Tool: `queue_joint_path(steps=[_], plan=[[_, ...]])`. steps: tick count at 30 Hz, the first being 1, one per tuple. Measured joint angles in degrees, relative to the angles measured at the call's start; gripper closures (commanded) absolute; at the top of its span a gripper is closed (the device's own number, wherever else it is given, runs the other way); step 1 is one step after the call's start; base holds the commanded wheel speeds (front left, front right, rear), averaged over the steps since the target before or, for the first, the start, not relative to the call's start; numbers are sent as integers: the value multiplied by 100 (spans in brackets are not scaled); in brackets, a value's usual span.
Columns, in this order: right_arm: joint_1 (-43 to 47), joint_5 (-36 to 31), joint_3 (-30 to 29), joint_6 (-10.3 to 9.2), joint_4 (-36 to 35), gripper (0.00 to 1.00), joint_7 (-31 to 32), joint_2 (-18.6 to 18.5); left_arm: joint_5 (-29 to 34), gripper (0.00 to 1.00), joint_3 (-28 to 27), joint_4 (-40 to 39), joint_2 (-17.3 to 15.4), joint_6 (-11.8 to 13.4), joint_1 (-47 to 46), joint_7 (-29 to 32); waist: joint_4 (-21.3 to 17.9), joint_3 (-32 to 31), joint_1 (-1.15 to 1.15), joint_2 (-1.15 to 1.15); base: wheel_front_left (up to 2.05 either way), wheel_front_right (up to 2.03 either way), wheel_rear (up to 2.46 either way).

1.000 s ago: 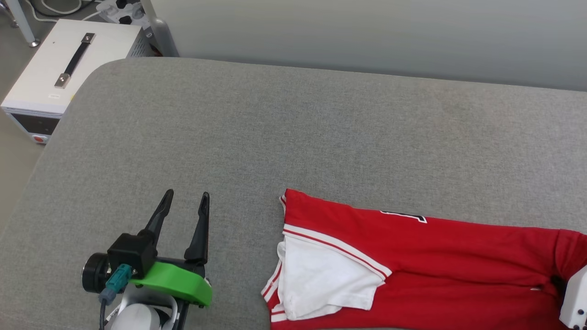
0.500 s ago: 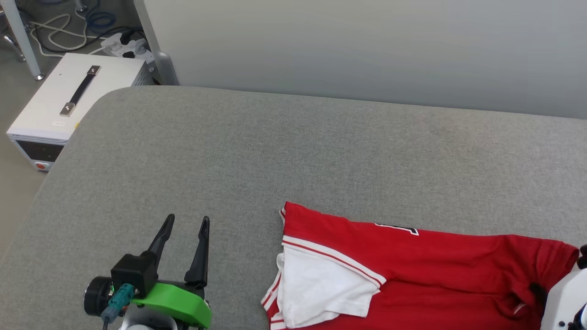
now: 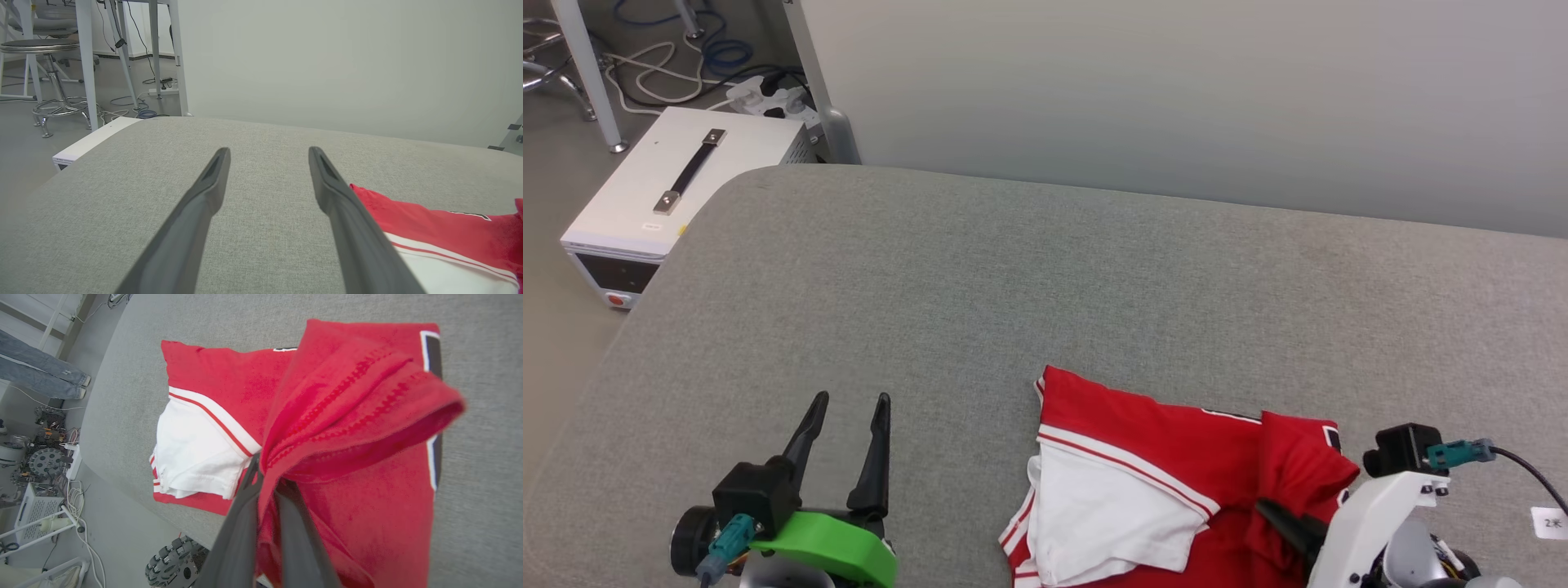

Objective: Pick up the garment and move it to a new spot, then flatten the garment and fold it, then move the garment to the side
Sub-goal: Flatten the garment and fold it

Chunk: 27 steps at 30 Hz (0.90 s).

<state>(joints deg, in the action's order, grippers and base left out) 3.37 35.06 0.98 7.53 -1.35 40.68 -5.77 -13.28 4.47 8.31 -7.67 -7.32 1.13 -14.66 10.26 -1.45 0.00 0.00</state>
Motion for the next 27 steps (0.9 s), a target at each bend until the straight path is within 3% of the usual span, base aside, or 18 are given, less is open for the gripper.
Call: queue_joint_path(steps=[6, 16, 27], plan=[[-160, 339, 411, 0, -42, 100, 88, 259, -34, 0, -94, 8, 15, 0, 0, 0, 126, 42, 0, 0, 0, 0, 0], [-594, 944, 1298, 0, 756, 100, -693, 286, -41, 0, -99, 11, 14, -1, -9, 0, 378, 182, 0, 0, 0, 0, 0], [-1121, 1039, 1688, 0, 1604, 100, -1310, 296, -43, 0, -55, 46, 18, -1, -32, 0, 622, 308, 0, 0, 0, 0, 0]])
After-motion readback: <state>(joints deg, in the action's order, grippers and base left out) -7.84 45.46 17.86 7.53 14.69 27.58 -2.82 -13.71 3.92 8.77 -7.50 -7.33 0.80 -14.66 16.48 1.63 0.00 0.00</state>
